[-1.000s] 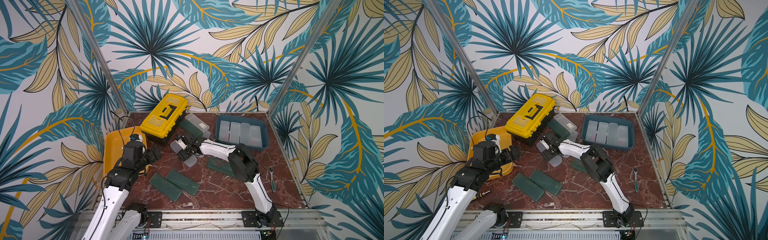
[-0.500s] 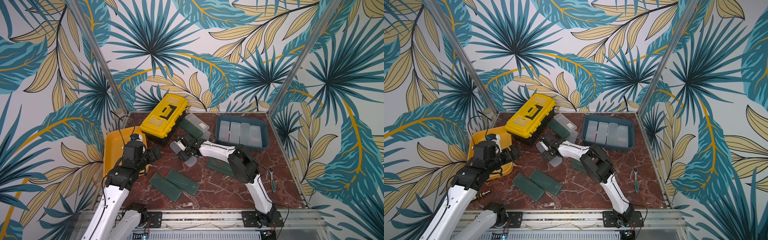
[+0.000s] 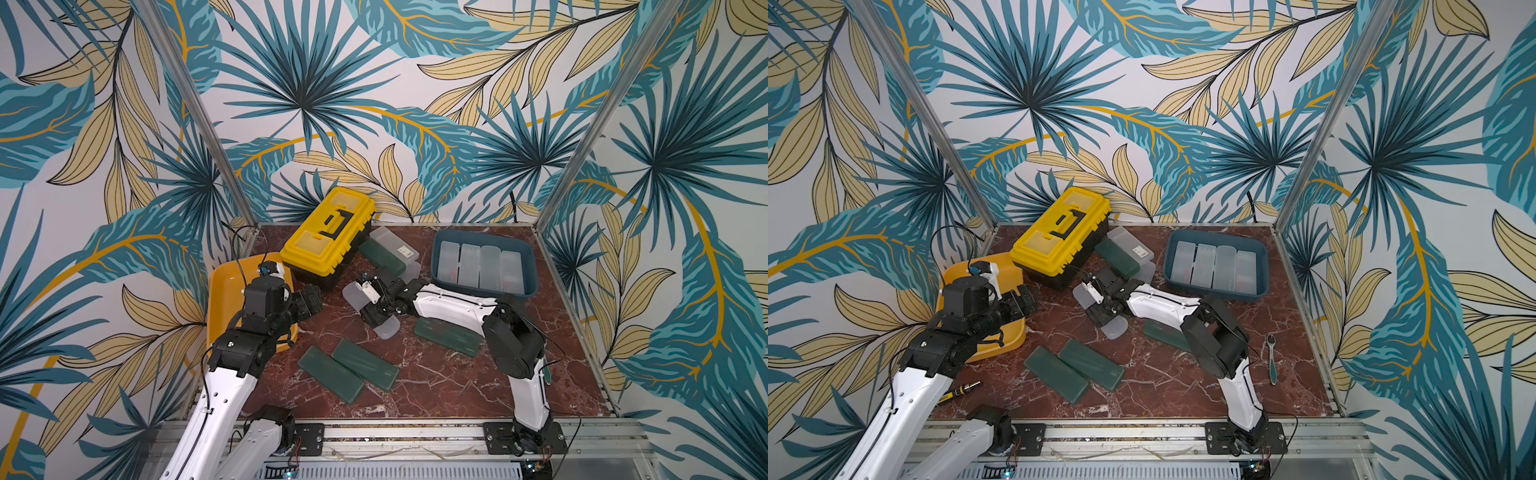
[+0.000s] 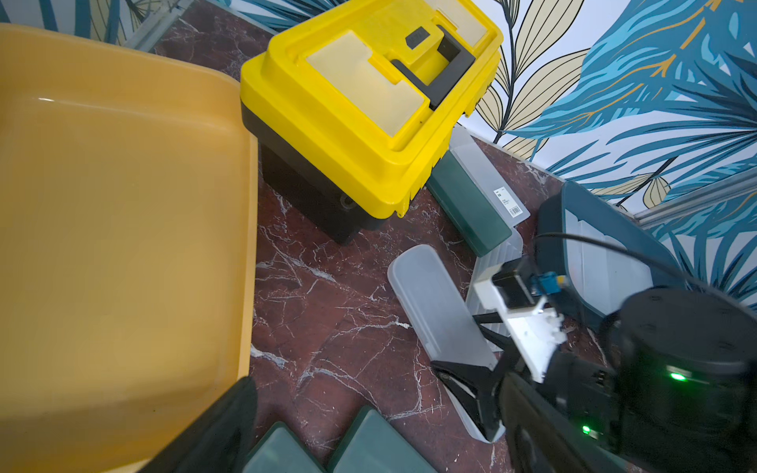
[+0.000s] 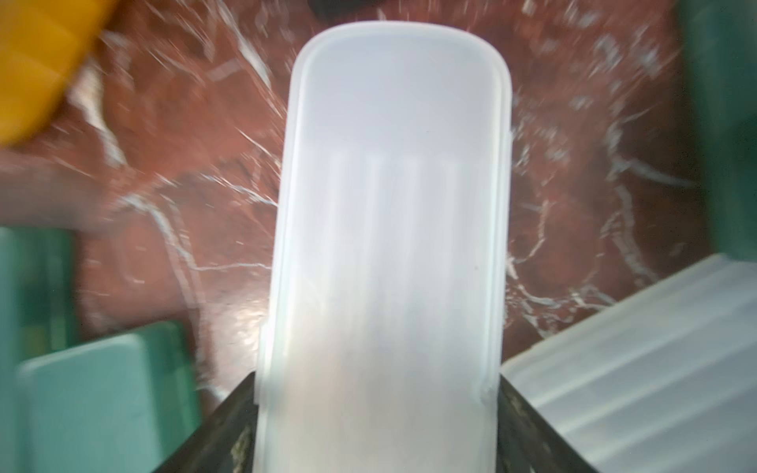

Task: Place the pencil cases by color into the storage box
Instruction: Pick up the pencil case from the center of the board.

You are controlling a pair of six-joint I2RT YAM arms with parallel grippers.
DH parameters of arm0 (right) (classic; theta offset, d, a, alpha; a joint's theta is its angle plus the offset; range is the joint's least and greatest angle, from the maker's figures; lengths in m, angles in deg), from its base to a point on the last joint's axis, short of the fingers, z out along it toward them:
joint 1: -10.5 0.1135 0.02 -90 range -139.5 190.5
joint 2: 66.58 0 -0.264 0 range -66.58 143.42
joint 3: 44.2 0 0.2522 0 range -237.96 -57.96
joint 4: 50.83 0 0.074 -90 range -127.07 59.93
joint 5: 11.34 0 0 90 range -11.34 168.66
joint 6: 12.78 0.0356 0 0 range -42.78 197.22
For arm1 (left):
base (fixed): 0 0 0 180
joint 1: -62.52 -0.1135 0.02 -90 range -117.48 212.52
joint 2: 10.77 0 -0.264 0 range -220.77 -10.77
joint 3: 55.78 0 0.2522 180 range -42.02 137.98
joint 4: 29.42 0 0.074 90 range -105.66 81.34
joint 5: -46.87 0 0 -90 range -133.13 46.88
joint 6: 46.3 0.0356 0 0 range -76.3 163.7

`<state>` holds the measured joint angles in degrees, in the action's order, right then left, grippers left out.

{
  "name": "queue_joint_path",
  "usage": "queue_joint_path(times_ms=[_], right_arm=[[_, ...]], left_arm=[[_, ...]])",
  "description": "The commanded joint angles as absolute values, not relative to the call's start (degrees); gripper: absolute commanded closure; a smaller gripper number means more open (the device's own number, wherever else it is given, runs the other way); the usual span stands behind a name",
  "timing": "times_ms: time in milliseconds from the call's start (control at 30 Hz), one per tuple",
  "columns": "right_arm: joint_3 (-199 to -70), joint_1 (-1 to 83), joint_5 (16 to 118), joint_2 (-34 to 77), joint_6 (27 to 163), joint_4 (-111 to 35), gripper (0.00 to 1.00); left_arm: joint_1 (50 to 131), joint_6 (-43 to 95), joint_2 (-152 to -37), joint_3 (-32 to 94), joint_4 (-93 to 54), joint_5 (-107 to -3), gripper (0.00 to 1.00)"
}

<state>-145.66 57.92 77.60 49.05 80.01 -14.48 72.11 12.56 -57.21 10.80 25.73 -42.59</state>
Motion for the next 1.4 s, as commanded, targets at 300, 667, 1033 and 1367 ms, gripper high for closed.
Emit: queue_joint_path(times_ms=[300, 667, 1033, 1367], right_arm=[[-143.3, 57.0, 80.5, 37.5, 85.3, -9.3, 0.32], [-140.1, 45.6, 83.4, 29.7, 90.8, -5.9, 0.32], [-146.6, 30.3, 89.5, 33.5, 91.8, -3.9, 0.31], [-161.9, 23.4, 92.0, 48.6, 93.6, -1.2, 0.31]], left_arm=[[71.7, 16.0, -59.7, 15.7, 23.4, -45.0, 0.07], [74.0, 18.2, -66.8, 20.1, 21.2, -47.5, 0.07], [90.4, 23.9, -80.9, 24.5, 13.2, -41.7, 0.08], [99.9, 35.8, -88.8, 25.1, 7.6, -47.3, 0.08]])
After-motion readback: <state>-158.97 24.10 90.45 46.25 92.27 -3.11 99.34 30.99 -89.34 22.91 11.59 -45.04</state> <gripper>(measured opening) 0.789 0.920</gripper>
